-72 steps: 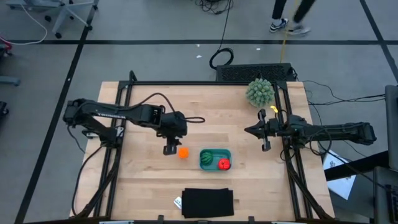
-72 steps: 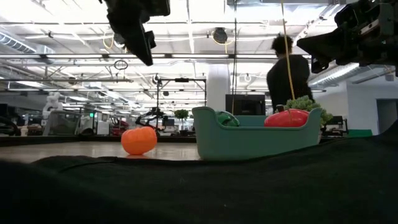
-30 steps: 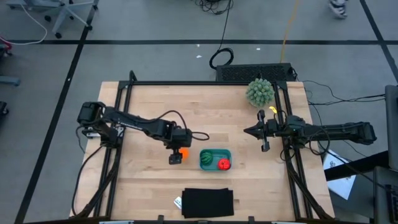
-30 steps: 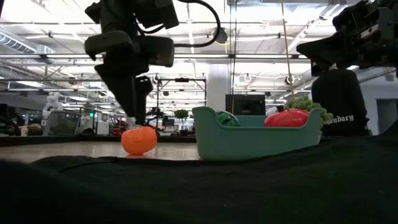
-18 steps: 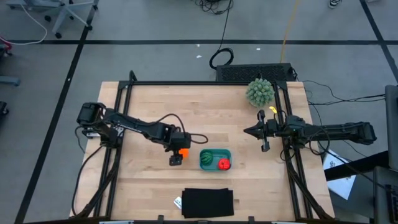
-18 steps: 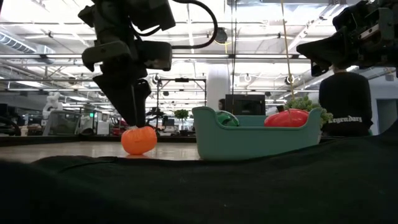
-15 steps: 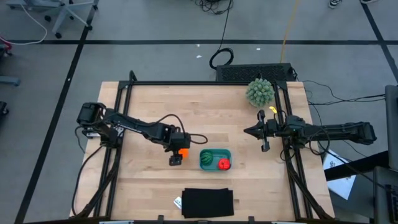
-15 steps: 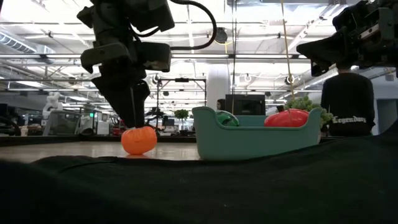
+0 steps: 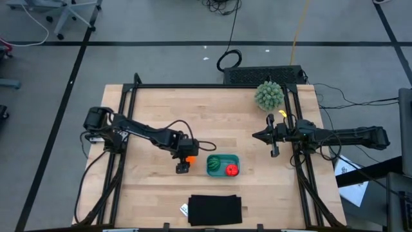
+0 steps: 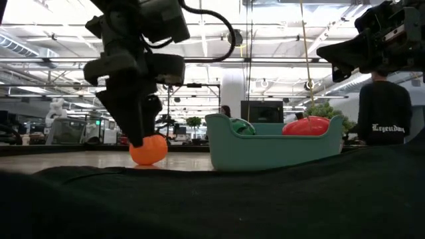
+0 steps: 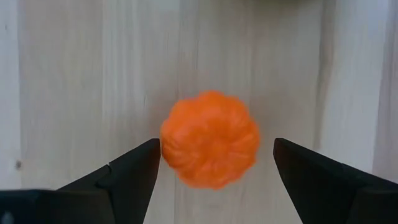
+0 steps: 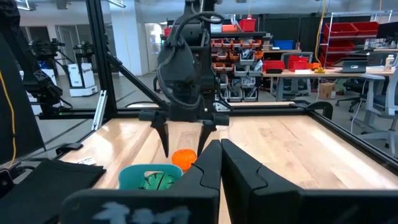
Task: Pick and placing Produce into tupperware
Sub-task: Put the pumpkin into the blue bin
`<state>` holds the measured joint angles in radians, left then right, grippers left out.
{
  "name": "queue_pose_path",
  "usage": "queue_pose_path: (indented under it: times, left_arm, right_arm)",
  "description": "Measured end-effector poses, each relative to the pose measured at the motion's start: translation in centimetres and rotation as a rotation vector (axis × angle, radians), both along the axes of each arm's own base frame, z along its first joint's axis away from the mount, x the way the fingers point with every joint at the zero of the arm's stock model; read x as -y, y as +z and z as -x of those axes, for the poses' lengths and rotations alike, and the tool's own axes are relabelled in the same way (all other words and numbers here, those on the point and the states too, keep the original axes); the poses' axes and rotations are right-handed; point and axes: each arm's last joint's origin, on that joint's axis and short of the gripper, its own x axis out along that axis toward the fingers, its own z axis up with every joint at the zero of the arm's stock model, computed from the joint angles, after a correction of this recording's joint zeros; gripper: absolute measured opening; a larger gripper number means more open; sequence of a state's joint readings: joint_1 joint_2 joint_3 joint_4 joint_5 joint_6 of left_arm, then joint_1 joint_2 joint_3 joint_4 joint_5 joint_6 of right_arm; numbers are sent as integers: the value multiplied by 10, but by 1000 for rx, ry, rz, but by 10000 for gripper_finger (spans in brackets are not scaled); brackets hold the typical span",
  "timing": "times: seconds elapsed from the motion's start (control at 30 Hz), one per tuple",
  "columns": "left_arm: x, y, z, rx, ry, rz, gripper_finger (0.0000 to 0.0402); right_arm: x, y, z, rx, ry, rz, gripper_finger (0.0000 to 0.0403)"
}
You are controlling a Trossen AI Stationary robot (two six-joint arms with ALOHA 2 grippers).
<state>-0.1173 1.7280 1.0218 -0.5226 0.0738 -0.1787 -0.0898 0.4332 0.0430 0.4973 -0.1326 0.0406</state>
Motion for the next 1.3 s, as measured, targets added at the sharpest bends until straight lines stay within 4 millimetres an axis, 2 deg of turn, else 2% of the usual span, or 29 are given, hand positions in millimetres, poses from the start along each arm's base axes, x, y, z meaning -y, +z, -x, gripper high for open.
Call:
queue_pose_path:
  times: [0.2, 0.33, 1.13, 1.3]
  left_arm:
    - [1, -20, -6, -37, -15, -12, 319]
    - [1, -25, -7, -51, -24, -26, 319]
    - [0, -24, -10, -18, -58, -55, 318]
    - [0, -24, -10, -18, -55, -63, 282]
  right_arm:
    - [0, 0, 0, 0, 0, 0, 0]
    - [0, 1, 0, 7, 0, 2, 0]
    - [0, 1, 0, 6, 0, 4, 0]
    - [0, 1, 0, 6, 0, 4, 0]
